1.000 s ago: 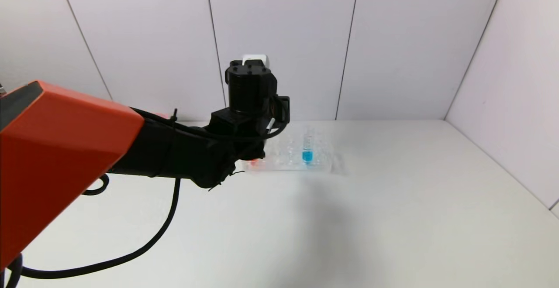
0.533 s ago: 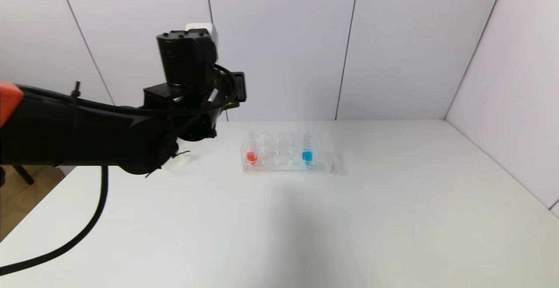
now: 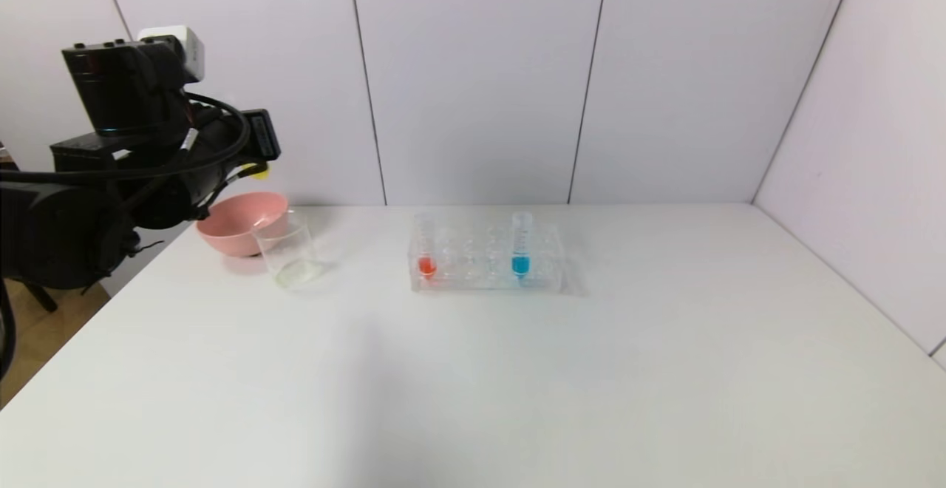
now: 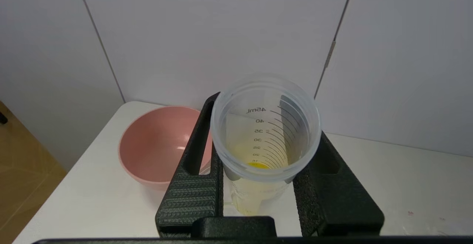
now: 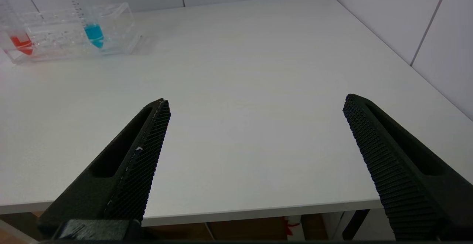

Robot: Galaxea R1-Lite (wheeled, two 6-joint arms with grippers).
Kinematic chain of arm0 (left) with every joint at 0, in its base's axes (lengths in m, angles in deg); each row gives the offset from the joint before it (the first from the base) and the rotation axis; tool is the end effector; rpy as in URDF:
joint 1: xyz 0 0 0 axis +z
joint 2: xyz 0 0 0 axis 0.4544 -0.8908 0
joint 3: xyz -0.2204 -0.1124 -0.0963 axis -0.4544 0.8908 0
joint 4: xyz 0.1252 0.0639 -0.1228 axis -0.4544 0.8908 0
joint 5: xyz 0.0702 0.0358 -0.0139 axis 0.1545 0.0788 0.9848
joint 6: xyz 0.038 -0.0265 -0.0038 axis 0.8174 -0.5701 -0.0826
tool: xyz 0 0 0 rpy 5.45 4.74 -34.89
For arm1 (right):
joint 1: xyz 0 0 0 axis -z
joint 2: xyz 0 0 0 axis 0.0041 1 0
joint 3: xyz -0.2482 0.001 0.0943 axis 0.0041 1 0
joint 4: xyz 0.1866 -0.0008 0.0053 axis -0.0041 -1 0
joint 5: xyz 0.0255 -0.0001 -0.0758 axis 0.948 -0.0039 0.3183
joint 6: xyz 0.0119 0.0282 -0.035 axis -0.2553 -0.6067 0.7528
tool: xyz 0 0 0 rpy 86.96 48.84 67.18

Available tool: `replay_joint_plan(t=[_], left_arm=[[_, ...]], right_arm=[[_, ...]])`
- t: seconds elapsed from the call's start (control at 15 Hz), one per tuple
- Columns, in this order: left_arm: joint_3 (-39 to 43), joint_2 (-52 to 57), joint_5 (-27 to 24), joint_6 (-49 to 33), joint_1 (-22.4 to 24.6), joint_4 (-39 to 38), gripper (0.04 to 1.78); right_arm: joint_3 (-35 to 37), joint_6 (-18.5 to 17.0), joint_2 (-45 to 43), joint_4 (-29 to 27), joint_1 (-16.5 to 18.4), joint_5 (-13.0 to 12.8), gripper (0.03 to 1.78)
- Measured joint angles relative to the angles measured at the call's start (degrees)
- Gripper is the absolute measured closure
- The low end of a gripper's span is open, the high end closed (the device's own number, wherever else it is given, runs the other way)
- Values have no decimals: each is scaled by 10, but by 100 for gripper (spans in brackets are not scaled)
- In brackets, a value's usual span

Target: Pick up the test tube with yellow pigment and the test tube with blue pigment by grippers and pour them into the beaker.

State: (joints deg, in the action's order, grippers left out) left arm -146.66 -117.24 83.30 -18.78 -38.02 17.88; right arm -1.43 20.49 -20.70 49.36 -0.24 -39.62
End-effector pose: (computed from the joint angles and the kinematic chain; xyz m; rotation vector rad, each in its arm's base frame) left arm 0.3307 -0.0467 0.2295 -0.0864 -0.0334 0.1866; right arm 0.0318 -0.0018 0.0759 0.0941 -0.0027 -0.0382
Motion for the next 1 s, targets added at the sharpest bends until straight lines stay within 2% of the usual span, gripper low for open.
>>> replay_joint_plan(t=[0.2,0.47,0.8,1.0], left_arm=[[24,11,-43,-2,67,-1,128],[47,15,-86,-6,124,-2,128],[57,12,-93,-7,144,-2,128],[59,11,-125,-7,148,-3,128]], right_arm=[[0,0,0,0,0,0,10],[0,0,0,0,0,0,10],[0,0,0,0,0,0,10],[0,0,0,0,0,0,10]])
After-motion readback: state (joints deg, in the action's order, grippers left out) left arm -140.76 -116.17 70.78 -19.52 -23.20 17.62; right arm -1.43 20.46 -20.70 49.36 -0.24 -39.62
